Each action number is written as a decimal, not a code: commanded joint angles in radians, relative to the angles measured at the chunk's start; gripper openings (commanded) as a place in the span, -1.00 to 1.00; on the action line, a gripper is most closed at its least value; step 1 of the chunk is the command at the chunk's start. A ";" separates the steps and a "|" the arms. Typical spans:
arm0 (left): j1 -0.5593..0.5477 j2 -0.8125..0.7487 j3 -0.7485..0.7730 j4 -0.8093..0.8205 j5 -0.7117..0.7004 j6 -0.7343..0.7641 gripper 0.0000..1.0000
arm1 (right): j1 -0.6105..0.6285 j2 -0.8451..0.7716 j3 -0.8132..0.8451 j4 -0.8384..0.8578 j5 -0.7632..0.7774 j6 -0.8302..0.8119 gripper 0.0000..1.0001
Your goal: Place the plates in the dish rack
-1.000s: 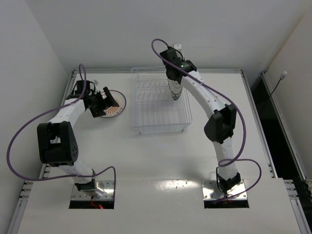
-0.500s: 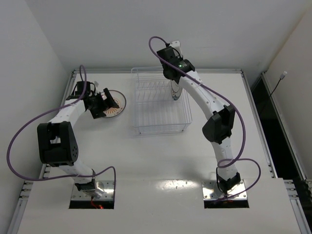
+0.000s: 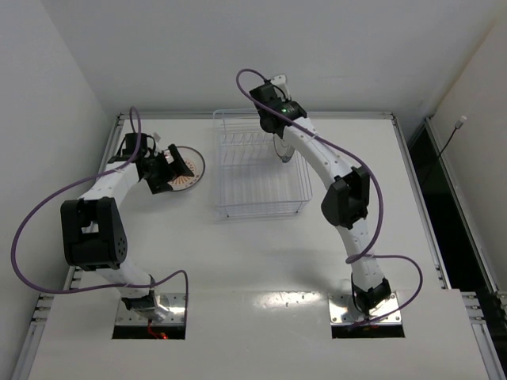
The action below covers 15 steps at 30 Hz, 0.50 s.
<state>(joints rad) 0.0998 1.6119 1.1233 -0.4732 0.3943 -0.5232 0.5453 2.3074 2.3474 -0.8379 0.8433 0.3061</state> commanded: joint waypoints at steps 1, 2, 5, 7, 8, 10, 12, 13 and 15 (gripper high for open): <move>0.009 -0.018 -0.003 0.021 0.006 0.012 0.87 | 0.001 0.013 0.013 0.040 0.039 -0.012 -1.00; 0.009 -0.018 -0.003 0.021 0.006 0.012 0.87 | 0.001 0.014 0.004 0.040 0.028 -0.012 -1.00; 0.009 -0.009 -0.003 0.021 0.006 0.012 0.87 | 0.001 0.014 -0.029 0.049 -0.027 0.011 -1.00; 0.009 -0.009 -0.003 0.021 0.006 0.012 0.87 | 0.001 0.014 -0.030 0.039 -0.053 0.037 -1.00; 0.009 -0.009 -0.003 0.021 0.006 0.012 0.87 | 0.001 0.014 -0.030 0.039 -0.070 0.037 -1.00; 0.009 -0.009 -0.003 0.021 -0.005 0.012 0.87 | 0.001 0.014 -0.040 0.026 -0.122 0.063 -1.00; 0.009 -0.009 -0.003 0.021 -0.014 0.021 0.87 | -0.008 -0.008 -0.051 0.014 -0.177 0.079 -1.00; 0.009 -0.009 -0.003 0.021 -0.014 0.022 0.87 | -0.008 -0.008 -0.051 0.005 -0.193 0.094 -1.00; 0.009 -0.009 -0.003 0.021 -0.023 0.022 0.87 | -0.018 -0.041 -0.051 -0.006 -0.237 0.108 -0.99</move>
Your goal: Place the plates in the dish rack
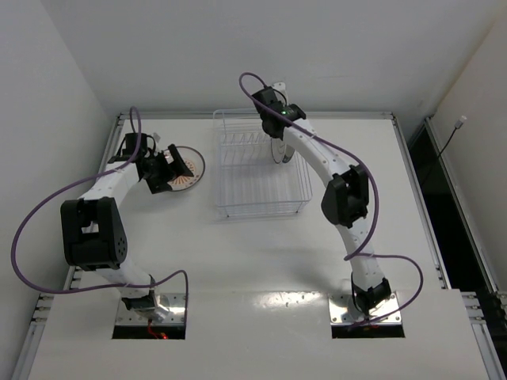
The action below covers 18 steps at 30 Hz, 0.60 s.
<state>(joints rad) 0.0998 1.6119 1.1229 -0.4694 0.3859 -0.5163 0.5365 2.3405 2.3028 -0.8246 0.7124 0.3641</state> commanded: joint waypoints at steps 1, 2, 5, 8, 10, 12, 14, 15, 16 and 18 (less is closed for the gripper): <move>0.009 -0.009 -0.003 0.017 -0.015 0.015 0.87 | -0.009 -0.087 -0.006 -0.030 -0.120 0.062 -0.91; 0.009 -0.020 -0.003 0.017 -0.025 0.015 0.87 | -0.009 -0.101 -0.006 -0.030 -0.151 0.062 -0.71; 0.009 -0.043 -0.003 0.017 -0.048 0.015 0.89 | -0.009 -0.176 -0.032 -0.030 -0.171 0.062 -0.39; 0.032 -0.063 -0.003 0.017 -0.078 0.003 0.94 | -0.009 -0.263 -0.054 -0.050 -0.171 0.062 -0.08; 0.044 -0.063 -0.003 0.002 -0.152 -0.022 1.00 | -0.009 -0.320 -0.100 -0.065 -0.148 0.062 -0.08; 0.077 -0.073 -0.003 0.002 -0.189 -0.050 1.00 | 0.002 -0.448 -0.173 -0.039 -0.139 0.062 -0.08; 0.116 -0.073 -0.032 0.024 -0.190 -0.079 1.00 | 0.002 -0.548 -0.326 0.051 -0.215 0.073 -0.06; 0.132 -0.073 -0.043 0.040 -0.170 -0.089 1.00 | 0.002 -0.631 -0.406 0.073 -0.237 0.073 -0.06; 0.147 -0.060 -0.052 0.055 -0.135 -0.100 1.00 | 0.002 -0.665 -0.439 0.096 -0.285 0.087 -0.06; 0.196 -0.046 -0.095 0.136 -0.087 -0.140 1.00 | -0.007 -0.722 -0.520 0.105 -0.347 0.096 -0.06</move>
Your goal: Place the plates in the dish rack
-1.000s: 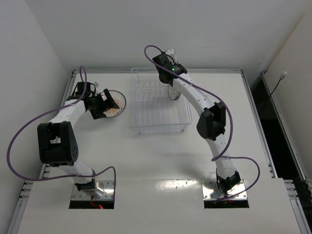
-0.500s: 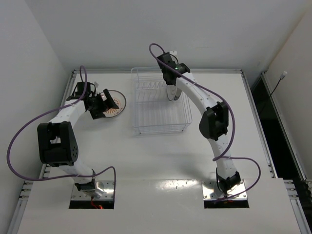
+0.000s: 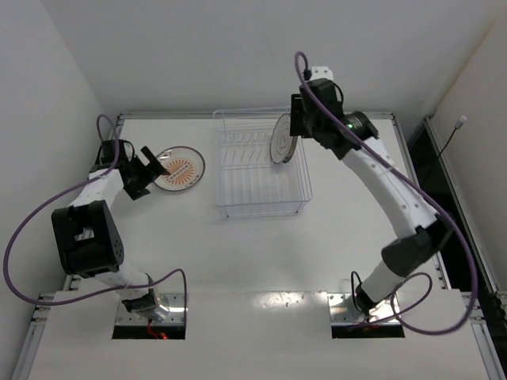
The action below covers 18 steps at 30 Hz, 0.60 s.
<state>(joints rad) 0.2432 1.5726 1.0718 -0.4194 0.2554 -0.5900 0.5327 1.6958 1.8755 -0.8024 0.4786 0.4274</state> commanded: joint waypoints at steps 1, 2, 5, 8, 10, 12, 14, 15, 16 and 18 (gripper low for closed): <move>0.068 0.012 -0.059 0.123 0.101 -0.080 1.00 | -0.004 -0.120 -0.113 0.083 -0.150 0.033 -0.06; 0.082 0.023 -0.091 0.163 0.131 -0.097 1.00 | -0.004 -0.139 -0.130 0.083 -0.161 0.033 -0.06; 0.116 0.069 -0.114 0.303 0.211 -0.171 1.00 | -0.004 -0.220 -0.200 0.063 -0.170 0.033 -0.06; 0.116 0.144 -0.115 0.387 0.234 -0.231 1.00 | -0.004 -0.292 -0.291 0.063 -0.161 0.033 -0.06; 0.116 0.194 -0.105 0.450 0.245 -0.270 1.00 | -0.013 -0.346 -0.329 0.063 -0.146 0.033 -0.06; 0.116 0.231 -0.095 0.497 0.265 -0.297 1.00 | -0.022 -0.372 -0.342 0.042 -0.135 0.033 -0.06; 0.116 0.291 -0.095 0.566 0.286 -0.332 0.97 | -0.022 -0.401 -0.352 0.013 -0.124 0.042 -0.06; 0.116 0.311 -0.082 0.580 0.286 -0.341 0.94 | -0.022 -0.410 -0.352 0.012 -0.112 0.042 -0.06; 0.116 0.331 -0.082 0.590 0.286 -0.355 0.94 | -0.033 -0.410 -0.352 -0.003 -0.098 0.031 -0.06; 0.116 0.371 -0.082 0.625 0.297 -0.369 0.78 | -0.042 -0.432 -0.352 -0.030 -0.059 0.022 -0.06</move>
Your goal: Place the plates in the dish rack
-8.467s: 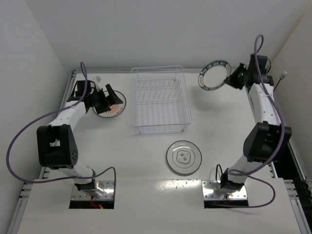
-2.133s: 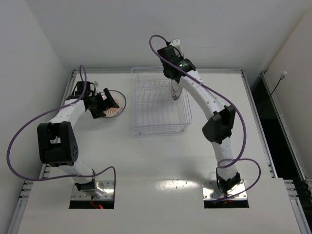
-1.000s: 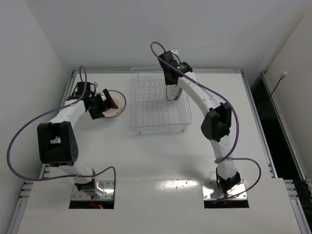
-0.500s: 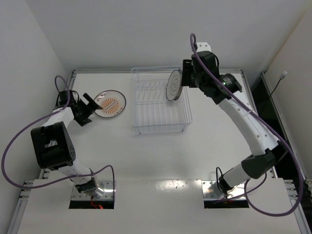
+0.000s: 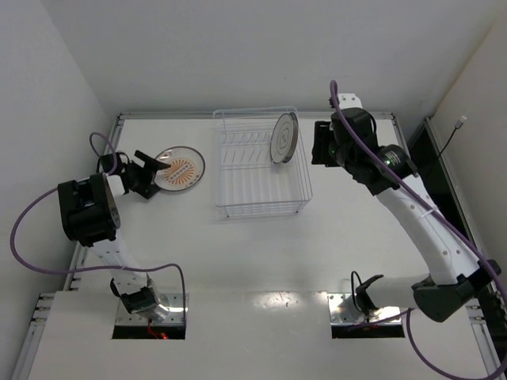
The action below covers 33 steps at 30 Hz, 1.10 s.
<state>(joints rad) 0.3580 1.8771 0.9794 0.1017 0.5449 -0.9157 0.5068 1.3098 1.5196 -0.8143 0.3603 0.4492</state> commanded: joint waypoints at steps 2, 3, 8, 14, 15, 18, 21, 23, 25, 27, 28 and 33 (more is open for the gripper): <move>0.001 0.079 0.010 0.128 0.007 -0.043 0.45 | -0.016 -0.046 0.016 -0.039 0.071 -0.009 -0.06; 0.001 0.088 0.010 0.128 0.016 -0.043 0.29 | -0.025 -0.056 0.025 -0.051 0.084 -0.009 -0.06; 0.001 0.097 0.060 0.066 0.016 0.000 -0.79 | -0.034 -0.069 0.025 -0.051 0.095 -0.009 -0.06; 0.032 0.015 0.073 0.039 0.090 0.029 -1.00 | -0.044 -0.069 0.025 -0.051 0.039 -0.009 -0.06; 0.032 0.014 0.073 0.039 0.099 0.029 -1.00 | -0.044 -0.060 0.025 -0.051 0.039 -0.009 -0.06; 0.032 -0.082 0.082 0.039 0.136 0.029 -1.00 | -0.044 -0.060 0.025 -0.051 -0.001 -0.009 -0.06; 0.032 -0.186 0.091 0.055 0.179 -0.011 -1.00 | -0.053 -0.060 0.025 -0.008 -0.064 -0.009 -0.06; 0.021 -0.263 0.079 0.082 0.214 -0.032 -1.00 | -0.062 -0.060 0.013 0.039 -0.151 -0.009 -0.06; -0.020 -0.306 0.079 0.107 0.225 -0.041 -1.00 | -0.082 -0.060 0.001 0.078 -0.234 -0.009 -0.06; -0.060 -0.357 0.070 0.142 0.265 -0.063 -1.00 | -0.094 -0.046 -0.009 0.136 -0.371 0.006 0.02; -0.076 -0.366 0.059 0.151 0.279 -0.072 -1.00 | -0.105 -0.046 -0.019 0.154 -0.411 0.020 0.02; -0.242 -0.406 -0.013 0.327 0.362 -0.204 -1.00 | -0.201 -0.020 -0.160 0.420 -0.816 0.175 0.28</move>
<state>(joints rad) 0.2062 1.5097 1.0119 0.2581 0.7994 -1.0103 0.3527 1.2606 1.4250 -0.6037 -0.1486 0.5163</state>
